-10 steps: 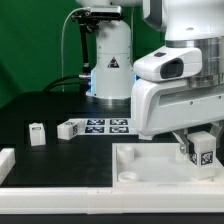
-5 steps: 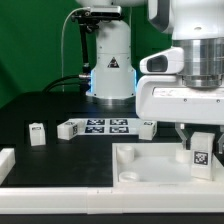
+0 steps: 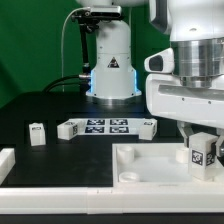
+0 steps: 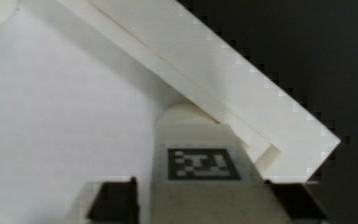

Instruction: Assemble one leg

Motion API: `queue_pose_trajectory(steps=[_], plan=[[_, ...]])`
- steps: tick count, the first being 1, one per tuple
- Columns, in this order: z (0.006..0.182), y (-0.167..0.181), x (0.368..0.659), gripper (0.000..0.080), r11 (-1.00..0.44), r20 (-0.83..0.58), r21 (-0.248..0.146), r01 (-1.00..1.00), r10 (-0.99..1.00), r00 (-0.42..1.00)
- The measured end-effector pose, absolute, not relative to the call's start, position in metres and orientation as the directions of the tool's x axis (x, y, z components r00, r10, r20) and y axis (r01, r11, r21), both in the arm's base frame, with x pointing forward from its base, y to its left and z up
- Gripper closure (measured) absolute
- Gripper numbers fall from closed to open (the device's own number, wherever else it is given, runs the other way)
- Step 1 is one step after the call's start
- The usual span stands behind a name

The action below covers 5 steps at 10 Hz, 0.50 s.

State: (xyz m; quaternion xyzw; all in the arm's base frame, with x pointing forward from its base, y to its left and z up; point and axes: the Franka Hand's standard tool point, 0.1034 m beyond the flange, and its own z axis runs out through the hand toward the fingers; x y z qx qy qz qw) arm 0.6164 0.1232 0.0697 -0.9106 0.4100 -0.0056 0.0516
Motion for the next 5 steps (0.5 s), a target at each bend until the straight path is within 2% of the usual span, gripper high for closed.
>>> queue_pose_trajectory(steps=[1,2,5], plan=[[0.0696,0.1238,0.6164,0.0315,-0.696,-0.026,-0.101,-0.711,-0.713,0.701],[0.0691,0.1277,0.6166,0.0191,-0.732,-0.011,-0.112,-0.672,-0.675,0.738],[0.0688,0.1295,0.6169,0.0153,-0.96,0.04,-0.093,-0.265,-0.269,0.962]])
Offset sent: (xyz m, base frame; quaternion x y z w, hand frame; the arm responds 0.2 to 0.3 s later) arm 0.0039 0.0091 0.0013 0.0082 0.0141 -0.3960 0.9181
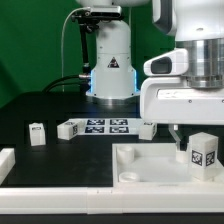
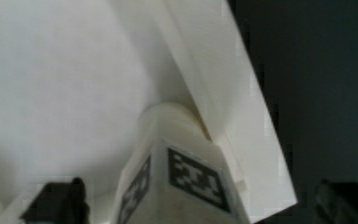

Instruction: Assemble one leg

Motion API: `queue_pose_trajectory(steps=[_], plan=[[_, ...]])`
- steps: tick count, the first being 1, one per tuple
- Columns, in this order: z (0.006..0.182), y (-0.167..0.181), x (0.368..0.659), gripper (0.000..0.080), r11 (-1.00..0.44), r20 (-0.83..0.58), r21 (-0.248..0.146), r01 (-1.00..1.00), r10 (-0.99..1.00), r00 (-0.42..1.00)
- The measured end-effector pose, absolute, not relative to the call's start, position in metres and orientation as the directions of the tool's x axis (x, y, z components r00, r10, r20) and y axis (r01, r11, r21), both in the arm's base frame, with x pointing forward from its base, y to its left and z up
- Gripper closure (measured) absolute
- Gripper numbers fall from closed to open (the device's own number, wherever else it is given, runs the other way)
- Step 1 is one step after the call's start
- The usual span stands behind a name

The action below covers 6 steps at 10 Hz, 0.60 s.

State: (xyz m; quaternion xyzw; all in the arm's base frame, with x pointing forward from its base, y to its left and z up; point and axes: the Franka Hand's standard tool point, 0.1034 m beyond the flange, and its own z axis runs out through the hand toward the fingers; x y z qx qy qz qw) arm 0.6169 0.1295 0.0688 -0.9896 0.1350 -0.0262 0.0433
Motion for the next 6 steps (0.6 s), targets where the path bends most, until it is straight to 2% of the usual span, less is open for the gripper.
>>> queue_pose_trajectory(steps=[3,6], plan=[[0.0687,0.1295,0.6156,0.015,-0.987,0.057,-0.052,0.15,0.147,0.987],[0.0702,0.1267,0.6153,0.015,-0.887,0.056,-0.011,0.461,0.46,0.886]])
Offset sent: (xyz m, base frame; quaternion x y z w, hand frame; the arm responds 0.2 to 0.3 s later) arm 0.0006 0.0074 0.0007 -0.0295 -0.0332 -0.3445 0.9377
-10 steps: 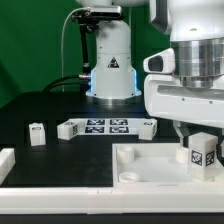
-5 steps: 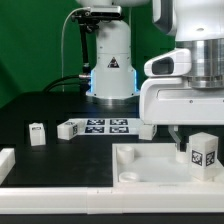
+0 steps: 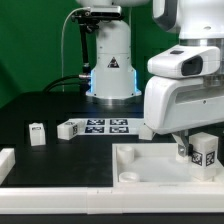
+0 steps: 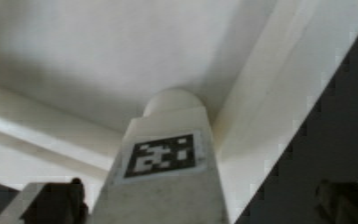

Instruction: Assemble one leg

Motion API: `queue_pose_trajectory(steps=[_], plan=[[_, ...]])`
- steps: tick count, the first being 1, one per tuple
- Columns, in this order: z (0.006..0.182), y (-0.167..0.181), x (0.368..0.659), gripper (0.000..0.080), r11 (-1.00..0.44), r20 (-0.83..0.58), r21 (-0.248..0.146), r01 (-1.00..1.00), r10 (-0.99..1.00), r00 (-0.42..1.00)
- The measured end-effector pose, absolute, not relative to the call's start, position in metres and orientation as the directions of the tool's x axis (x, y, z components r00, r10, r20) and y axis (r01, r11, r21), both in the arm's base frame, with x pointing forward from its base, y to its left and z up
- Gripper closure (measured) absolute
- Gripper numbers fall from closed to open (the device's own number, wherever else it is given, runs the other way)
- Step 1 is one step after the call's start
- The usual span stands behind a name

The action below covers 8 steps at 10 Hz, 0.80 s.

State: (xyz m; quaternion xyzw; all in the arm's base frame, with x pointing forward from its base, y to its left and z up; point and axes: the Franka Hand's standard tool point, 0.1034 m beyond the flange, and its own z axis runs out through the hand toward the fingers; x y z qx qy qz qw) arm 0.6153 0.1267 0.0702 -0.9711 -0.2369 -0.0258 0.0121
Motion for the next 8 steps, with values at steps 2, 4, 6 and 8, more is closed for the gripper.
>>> queue_pose_trajectory(steps=[2,4,6,8], plan=[[0.0693,0.1262,0.6148,0.015,-0.874,0.055,-0.01,0.487,0.485,0.873],[0.0692,0.126,0.6147,0.0396,-0.874,0.055,-0.01,0.486,0.485,0.873],[0.0695,0.1257,0.6154,0.0505,-0.906,0.062,-0.012,0.422,0.421,0.905],[0.0686,0.1274,0.6113,0.0505,-0.985,0.096,-0.021,0.17,0.168,0.981]])
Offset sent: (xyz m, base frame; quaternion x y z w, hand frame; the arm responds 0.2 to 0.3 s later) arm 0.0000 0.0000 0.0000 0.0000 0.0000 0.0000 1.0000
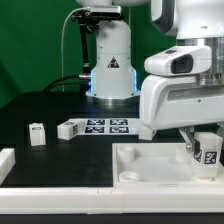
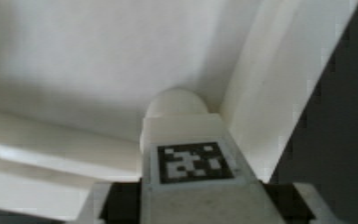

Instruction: Assemble one leg

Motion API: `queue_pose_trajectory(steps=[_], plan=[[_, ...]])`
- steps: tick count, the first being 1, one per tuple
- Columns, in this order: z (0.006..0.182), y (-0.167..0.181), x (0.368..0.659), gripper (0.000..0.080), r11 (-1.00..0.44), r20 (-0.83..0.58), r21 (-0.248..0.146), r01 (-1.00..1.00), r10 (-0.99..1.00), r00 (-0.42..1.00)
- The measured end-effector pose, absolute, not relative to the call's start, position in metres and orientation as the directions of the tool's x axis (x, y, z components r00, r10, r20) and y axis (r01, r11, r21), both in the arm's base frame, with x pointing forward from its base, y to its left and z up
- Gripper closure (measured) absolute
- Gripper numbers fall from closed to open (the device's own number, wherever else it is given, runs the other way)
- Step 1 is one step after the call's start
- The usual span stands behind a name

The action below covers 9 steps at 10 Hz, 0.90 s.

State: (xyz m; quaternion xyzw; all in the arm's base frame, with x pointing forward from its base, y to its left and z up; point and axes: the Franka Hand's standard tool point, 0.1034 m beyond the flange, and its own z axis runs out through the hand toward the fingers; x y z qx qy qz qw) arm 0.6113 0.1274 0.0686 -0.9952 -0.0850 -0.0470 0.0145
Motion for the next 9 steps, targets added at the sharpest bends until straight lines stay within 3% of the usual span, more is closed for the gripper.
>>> queue_pose_trajectory(steps=[2,4,7,8,9], plan=[[0.068,0.1289,0.6105,0.0506,-0.99,0.095,-0.03,-0.136,-0.139,0.986],[0.0674,0.1302,0.6106,0.0505,-0.883,0.09,-0.044,-0.468,-0.47,0.878],[0.0674,0.1299,0.6125,0.0505,-0.852,0.102,-0.052,-0.521,-0.524,0.846],[0.0671,0.13,0.6124,0.0431,-0.871,0.103,-0.049,-0.489,-0.491,0.865],[0.0671,0.1293,0.6125,0.0431,-0.892,0.105,-0.045,-0.45,-0.453,0.886]])
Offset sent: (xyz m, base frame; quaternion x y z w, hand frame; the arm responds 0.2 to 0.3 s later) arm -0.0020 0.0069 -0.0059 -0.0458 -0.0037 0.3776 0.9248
